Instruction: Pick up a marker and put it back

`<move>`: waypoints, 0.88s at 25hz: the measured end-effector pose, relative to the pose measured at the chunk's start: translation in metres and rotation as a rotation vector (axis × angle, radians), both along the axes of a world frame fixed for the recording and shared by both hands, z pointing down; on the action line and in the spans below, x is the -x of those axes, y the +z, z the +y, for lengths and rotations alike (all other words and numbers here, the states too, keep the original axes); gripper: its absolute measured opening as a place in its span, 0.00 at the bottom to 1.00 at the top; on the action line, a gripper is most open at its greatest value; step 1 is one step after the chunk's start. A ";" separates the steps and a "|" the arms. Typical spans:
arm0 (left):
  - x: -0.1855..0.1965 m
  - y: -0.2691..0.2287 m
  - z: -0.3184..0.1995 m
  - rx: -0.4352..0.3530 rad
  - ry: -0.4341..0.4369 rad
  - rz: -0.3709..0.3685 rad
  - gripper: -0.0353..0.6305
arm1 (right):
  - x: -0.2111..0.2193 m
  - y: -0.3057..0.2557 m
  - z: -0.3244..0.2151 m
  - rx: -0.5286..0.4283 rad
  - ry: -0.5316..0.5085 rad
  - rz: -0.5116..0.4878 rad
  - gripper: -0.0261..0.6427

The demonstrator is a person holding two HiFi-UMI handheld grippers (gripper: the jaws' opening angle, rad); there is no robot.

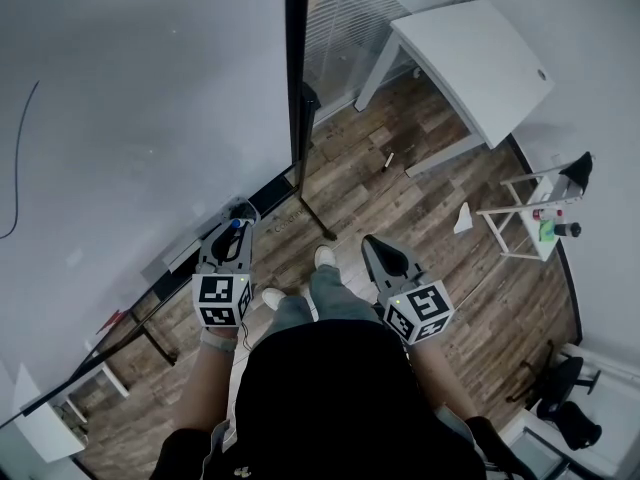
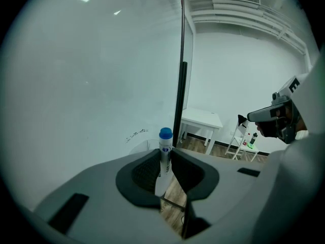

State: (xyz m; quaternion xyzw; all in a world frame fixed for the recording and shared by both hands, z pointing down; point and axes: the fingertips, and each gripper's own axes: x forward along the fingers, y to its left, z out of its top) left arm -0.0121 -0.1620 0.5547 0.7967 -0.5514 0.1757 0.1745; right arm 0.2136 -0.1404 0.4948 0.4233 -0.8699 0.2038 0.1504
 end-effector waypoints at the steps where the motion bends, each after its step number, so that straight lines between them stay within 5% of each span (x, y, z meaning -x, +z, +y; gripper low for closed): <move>1: 0.000 0.000 0.000 -0.001 0.000 0.000 0.18 | 0.000 0.000 0.000 0.000 0.000 0.000 0.08; 22: 0.040 -0.018 0.012 -0.035 -0.129 -0.013 0.26 | 0.036 -0.009 -0.006 -0.024 -0.109 -0.014 0.08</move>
